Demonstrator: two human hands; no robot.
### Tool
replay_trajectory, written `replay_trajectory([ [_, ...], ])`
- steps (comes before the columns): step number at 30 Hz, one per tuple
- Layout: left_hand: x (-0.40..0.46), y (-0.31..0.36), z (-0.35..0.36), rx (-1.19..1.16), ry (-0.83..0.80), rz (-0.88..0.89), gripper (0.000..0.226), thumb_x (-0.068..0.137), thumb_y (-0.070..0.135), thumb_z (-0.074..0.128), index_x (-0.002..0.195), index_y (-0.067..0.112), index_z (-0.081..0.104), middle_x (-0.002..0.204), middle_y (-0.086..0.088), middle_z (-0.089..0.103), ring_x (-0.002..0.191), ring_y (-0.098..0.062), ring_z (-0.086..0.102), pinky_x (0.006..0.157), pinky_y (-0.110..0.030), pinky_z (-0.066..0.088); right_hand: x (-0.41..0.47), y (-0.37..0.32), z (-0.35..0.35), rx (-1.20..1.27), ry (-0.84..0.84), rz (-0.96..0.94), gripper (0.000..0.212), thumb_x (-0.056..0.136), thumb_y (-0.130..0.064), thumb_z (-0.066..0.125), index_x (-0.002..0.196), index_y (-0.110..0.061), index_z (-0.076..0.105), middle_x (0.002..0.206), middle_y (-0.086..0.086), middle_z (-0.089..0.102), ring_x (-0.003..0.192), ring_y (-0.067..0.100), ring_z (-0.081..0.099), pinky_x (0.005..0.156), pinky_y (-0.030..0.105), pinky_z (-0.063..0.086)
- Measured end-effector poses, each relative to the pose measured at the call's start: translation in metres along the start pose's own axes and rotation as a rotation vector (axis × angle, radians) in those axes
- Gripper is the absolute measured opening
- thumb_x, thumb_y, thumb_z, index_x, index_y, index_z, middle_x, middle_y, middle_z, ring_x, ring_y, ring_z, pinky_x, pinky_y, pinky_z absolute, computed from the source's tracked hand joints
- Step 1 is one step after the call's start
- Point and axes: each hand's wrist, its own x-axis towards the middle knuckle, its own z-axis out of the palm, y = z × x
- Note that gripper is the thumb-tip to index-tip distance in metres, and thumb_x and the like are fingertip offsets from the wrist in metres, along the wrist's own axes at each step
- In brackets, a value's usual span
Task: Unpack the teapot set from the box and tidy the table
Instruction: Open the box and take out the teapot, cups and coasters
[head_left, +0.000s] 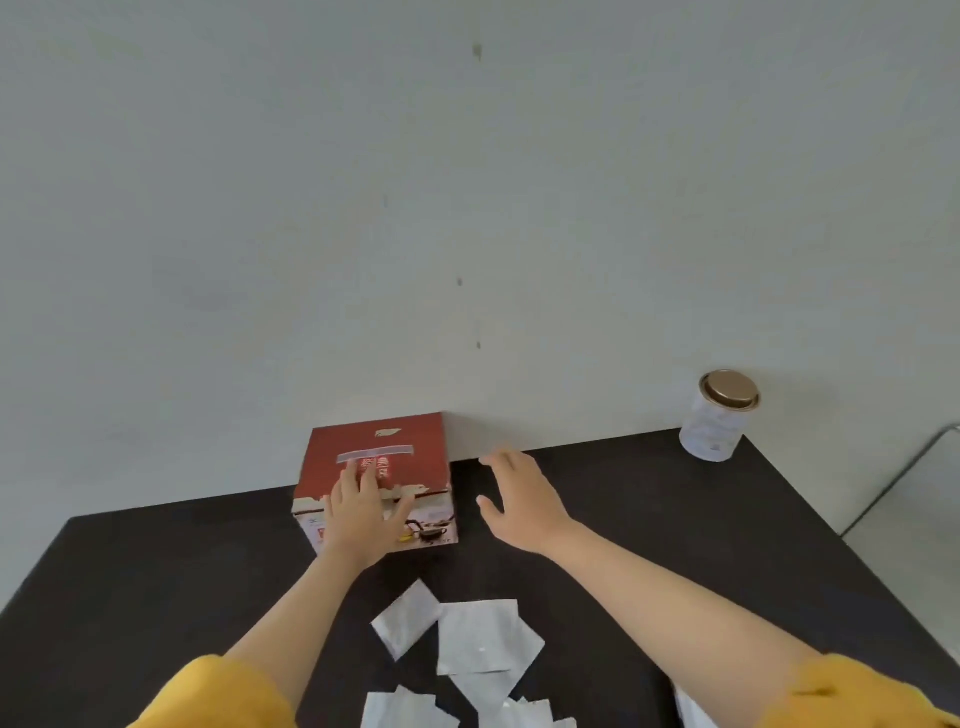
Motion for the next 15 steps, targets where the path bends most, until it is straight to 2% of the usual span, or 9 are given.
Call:
replay_trajectory([
  [3,-0.003,-0.033,-0.008,0.049,-0.009,-0.04,0.086,0.087,0.062,0.046,0.149,0.01,0.016,0.158,-0.017,0.004,0.145,-0.036,0.007,0.116,-0.052,0.013,0.007,-0.031,0.026,0.006,-0.046,-0.048,0.056,0.093,-0.03,0.054,0.143,-0.013,0.036,0.148,0.005,0.037,0.137,0.023,0.032,0.112,0.033,0.029],
  [6,-0.001,-0.057,-0.011,0.125,-0.061,-0.002,0.091,0.087,0.063,0.044,0.151,0.013,0.004,0.159,-0.013,-0.008,0.146,-0.031,-0.006,0.115,-0.052,0.005,0.012,-0.051,0.049,-0.038,-0.07,-0.084,0.058,0.092,-0.028,0.055,0.145,-0.015,0.035,0.151,0.005,0.033,0.139,0.022,0.028,0.115,0.036,0.026],
  [9,-0.001,-0.069,-0.011,0.132,-0.094,0.048,0.094,0.087,0.062,0.046,0.151,0.014,-0.004,0.158,-0.011,-0.014,0.145,-0.03,-0.015,0.116,-0.05,0.003,0.016,-0.061,0.065,-0.077,-0.085,-0.078,0.054,0.09,-0.031,0.057,0.14,-0.018,0.04,0.148,0.005,0.035,0.138,0.023,0.028,0.116,0.04,0.026],
  [15,-0.002,-0.075,-0.005,0.101,-0.079,0.081,0.103,0.082,0.064,0.052,0.15,0.014,-0.007,0.157,-0.011,-0.018,0.144,-0.029,-0.019,0.116,-0.048,0.002,0.023,-0.069,0.077,-0.042,-0.024,-0.001,0.043,0.086,-0.037,0.062,0.124,-0.022,0.051,0.139,0.001,0.038,0.132,0.021,0.031,0.108,0.034,0.036],
])
